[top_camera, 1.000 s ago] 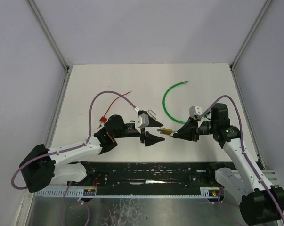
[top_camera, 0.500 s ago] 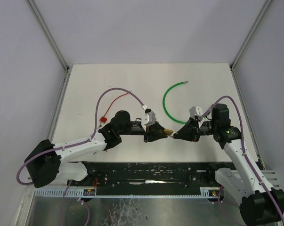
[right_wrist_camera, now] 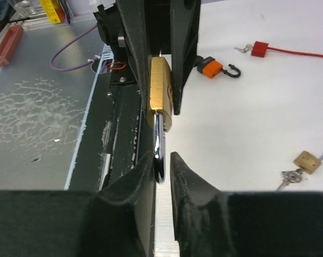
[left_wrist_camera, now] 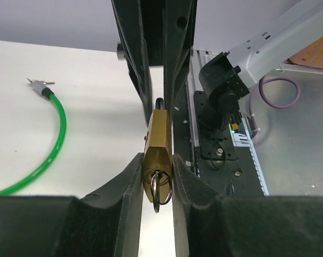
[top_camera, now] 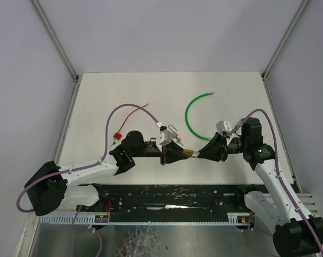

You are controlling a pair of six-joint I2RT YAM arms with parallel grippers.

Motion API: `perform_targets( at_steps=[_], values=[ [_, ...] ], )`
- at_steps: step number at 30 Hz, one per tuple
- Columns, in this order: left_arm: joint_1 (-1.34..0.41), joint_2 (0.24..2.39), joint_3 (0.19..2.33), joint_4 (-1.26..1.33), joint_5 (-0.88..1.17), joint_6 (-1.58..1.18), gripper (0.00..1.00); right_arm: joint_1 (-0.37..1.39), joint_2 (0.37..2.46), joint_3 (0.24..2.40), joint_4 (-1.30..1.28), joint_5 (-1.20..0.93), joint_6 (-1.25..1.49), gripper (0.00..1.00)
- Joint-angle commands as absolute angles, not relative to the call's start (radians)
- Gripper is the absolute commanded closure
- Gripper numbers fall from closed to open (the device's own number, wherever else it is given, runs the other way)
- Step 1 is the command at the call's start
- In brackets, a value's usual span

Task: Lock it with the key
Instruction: Lock the lock.

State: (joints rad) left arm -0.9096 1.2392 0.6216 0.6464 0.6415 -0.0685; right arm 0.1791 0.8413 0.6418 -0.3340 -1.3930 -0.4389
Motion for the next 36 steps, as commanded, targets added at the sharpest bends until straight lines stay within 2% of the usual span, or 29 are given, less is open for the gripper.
perform_targets(
  at_steps=[1,3,8,10,11,12,15,21,36],
  values=[
    [-0.904,1.162,0.53,0.869,0.571,-0.177,1.0,0.172,0.807,0.683,-0.236,-1.448,-0.365,0.67],
    [-0.905,1.135,0.489,0.925,0.547,-0.208,0.99,0.172,0.796,0.684,-0.221,-1.453,-0.341,0.54],
    [-0.904,1.094,0.401,1.068,0.52,-0.268,1.0,0.17,0.759,0.694,-0.201,-1.439,-0.291,0.34],
    [-0.904,1.09,0.38,1.12,0.516,-0.293,1.0,0.167,0.748,0.686,-0.12,-1.416,-0.207,0.24],
    [-0.904,1.088,0.369,1.144,0.515,-0.31,0.99,0.166,0.744,0.677,-0.034,-1.405,-0.082,0.08],
    [-0.904,1.09,0.364,1.163,0.516,-0.322,0.99,0.163,0.744,0.668,0.051,-1.402,0.012,0.0],
    [-0.904,1.096,0.347,1.217,0.51,-0.356,0.99,0.162,0.753,0.662,0.164,-1.442,0.11,0.01],
    [-0.903,1.102,0.311,1.315,0.466,-0.411,0.99,0.163,0.749,0.654,0.121,-1.471,0.034,0.0],
    [-0.922,1.176,0.354,1.347,0.418,-0.458,0.99,0.2,0.76,0.639,0.086,-1.399,0.021,0.21]
  ],
)
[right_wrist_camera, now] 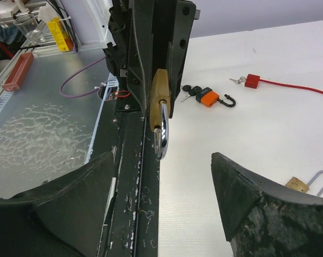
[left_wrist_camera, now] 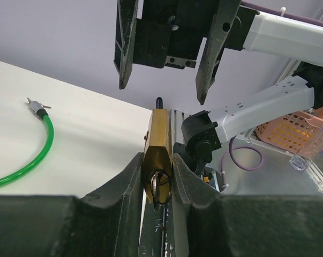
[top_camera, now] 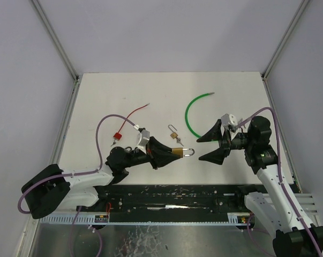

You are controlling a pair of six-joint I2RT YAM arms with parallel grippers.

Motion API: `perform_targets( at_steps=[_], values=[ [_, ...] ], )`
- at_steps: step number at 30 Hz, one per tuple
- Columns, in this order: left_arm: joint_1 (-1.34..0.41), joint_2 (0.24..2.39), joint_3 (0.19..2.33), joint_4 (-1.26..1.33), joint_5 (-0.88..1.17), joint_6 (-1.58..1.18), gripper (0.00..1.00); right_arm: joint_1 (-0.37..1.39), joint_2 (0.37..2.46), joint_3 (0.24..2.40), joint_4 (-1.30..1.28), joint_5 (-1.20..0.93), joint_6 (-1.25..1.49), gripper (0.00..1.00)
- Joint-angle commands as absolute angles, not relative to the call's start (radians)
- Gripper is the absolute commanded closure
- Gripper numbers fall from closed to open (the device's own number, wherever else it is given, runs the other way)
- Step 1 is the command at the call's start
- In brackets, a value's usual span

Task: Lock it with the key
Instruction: Lock the lock.

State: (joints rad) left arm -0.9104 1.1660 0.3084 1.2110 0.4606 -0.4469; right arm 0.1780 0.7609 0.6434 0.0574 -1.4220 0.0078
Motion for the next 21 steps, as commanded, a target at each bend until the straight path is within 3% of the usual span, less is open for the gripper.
perform_targets(
  at_steps=[1,17,21],
  values=[
    [-0.924,1.184,0.358,1.348,0.419,-0.458,0.99,0.205,0.762,0.633,0.099,-1.398,0.029,0.24],
    [-0.945,1.232,0.399,1.349,0.388,-0.447,1.0,0.251,0.777,0.591,0.212,-1.398,0.115,0.67],
    [-0.947,1.235,0.405,1.348,0.398,-0.436,0.99,0.257,0.779,0.592,0.214,-1.396,0.116,0.84]
  ],
)
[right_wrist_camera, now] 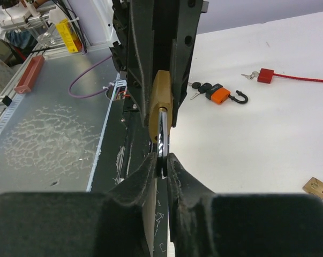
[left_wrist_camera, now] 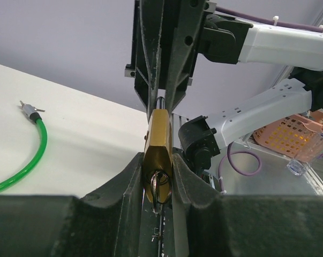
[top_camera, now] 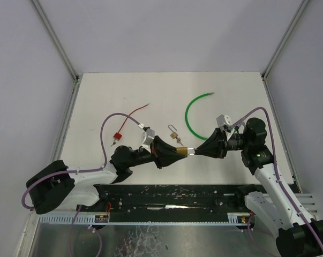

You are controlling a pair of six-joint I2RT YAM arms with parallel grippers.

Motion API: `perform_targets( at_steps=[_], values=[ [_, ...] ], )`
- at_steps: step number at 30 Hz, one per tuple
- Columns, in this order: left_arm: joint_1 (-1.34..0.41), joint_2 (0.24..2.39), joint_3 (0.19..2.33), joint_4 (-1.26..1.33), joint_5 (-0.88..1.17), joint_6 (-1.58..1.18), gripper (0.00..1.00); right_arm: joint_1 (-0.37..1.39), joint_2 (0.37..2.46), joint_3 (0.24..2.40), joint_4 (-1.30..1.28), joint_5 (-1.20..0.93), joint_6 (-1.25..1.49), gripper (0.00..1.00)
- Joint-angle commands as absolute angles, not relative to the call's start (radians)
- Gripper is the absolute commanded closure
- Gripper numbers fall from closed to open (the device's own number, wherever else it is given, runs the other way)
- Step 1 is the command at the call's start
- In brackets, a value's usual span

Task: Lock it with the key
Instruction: Lock the lock.

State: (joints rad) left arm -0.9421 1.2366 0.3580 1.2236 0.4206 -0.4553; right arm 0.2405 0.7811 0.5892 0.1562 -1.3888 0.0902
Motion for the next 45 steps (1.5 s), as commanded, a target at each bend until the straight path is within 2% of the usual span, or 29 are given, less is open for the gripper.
perform_targets(
  at_steps=[1,6,16,24,27,30,36,41,45],
  values=[
    [-0.947,1.235,0.406,1.348,0.399,-0.43,0.99,0.258,0.78,0.592,0.215,-1.399,0.116,0.89],
    [-0.947,1.246,0.416,1.353,0.417,-0.426,0.99,0.265,0.783,0.592,0.222,-1.411,0.12,1.0],
    [-0.948,1.271,0.448,1.3,0.439,-0.416,0.98,0.264,0.775,0.604,0.257,-1.4,0.168,1.0],
    [-0.941,1.173,0.401,1.2,0.375,-0.382,0.49,0.199,0.817,0.661,0.231,-1.443,0.186,1.0],
    [-0.938,1.119,0.38,1.146,0.345,-0.358,0.39,0.187,0.819,0.654,0.27,-1.454,0.221,1.0],
    [-0.936,1.068,0.353,1.098,0.322,-0.339,0.33,0.177,0.82,0.648,0.284,-1.452,0.232,1.0],
    [-0.936,1.005,0.294,1.059,0.295,-0.254,0.31,0.167,0.843,0.645,0.285,-1.439,0.237,1.0],
    [-0.934,1.084,0.31,1.086,0.337,-0.148,0.27,0.167,0.866,0.638,0.29,-1.435,0.237,1.0],
    [-0.935,1.192,0.405,1.06,0.409,-0.149,0.27,0.167,0.878,0.636,0.293,-1.435,0.237,1.0]
  ],
)
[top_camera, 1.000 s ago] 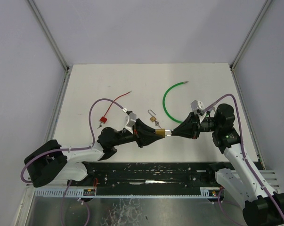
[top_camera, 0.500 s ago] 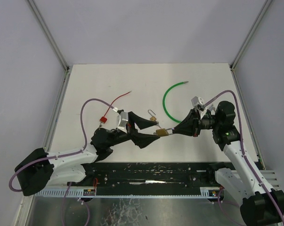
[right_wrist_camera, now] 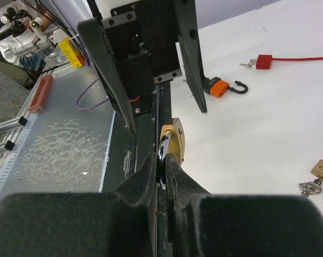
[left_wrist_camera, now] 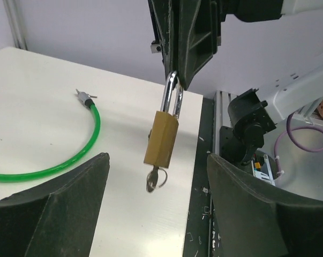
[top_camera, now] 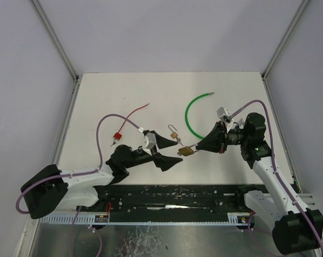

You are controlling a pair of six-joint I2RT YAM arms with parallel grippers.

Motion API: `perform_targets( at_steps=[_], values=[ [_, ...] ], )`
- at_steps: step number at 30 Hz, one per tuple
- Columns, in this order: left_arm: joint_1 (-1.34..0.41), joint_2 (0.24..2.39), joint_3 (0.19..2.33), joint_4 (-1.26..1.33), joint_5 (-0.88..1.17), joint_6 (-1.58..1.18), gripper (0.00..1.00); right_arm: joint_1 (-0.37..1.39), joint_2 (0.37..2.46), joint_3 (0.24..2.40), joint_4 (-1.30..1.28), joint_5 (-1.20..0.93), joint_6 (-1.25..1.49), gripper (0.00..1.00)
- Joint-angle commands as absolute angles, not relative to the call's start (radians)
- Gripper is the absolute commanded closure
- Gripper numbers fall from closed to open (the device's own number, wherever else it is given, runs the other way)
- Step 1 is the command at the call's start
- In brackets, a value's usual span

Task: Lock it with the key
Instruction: Lock the lock.

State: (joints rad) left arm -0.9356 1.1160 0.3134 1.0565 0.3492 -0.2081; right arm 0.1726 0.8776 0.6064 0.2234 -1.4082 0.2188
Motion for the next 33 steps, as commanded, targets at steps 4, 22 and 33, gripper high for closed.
perform_targets(
  at_steps=[4,22,33],
  values=[
    [-0.933,1.248,0.474,0.997,0.431,-0.167,0.3,0.166,0.881,0.631,0.296,-1.436,0.236,1.0],
    [-0.931,1.338,0.563,0.915,0.573,-0.258,0.54,0.168,0.852,0.623,0.295,-1.459,0.227,1.0],
    [-0.931,1.256,0.636,0.646,0.559,-0.103,0.99,0.17,0.847,0.736,-0.244,-1.39,-0.274,0.75]
  ],
)
